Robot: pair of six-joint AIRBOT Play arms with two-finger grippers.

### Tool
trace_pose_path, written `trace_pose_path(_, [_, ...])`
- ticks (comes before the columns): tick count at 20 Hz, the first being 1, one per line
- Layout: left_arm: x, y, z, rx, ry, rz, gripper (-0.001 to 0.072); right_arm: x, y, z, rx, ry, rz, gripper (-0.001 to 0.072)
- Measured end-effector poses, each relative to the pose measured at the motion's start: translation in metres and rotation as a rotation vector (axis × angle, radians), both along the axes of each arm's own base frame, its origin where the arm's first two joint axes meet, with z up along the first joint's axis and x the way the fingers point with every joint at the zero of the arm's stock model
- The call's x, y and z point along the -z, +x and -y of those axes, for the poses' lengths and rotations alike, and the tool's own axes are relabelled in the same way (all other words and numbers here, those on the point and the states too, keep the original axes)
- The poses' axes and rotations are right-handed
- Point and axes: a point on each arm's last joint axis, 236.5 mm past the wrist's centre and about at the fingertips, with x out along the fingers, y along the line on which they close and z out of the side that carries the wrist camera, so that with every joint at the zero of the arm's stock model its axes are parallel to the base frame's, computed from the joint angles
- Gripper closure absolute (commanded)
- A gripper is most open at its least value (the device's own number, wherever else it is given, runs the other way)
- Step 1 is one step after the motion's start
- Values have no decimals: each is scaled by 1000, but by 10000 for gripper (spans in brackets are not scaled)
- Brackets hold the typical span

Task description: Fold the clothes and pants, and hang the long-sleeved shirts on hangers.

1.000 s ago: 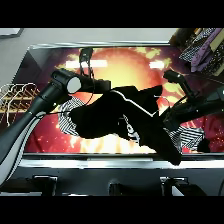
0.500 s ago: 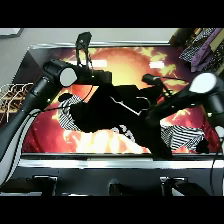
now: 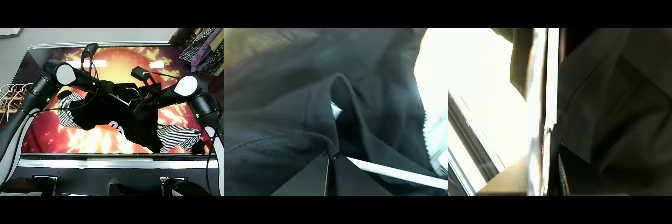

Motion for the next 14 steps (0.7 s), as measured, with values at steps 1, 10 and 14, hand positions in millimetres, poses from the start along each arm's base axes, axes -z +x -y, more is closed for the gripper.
trace_pose_path(1, [-1, -3, 3, 17, -10, -6, 673, -3, 0, -4, 2, 22, 2, 674])
trace_pose_path(10, [-22, -22, 8, 118, -50, 13, -13, -13, -4, -18, -26, 89, 0, 674])
trace_pose_path(14, [-41, -7, -30, 81, -28, 64, -13, -12, -6, -18, -59, 79, 12, 674])
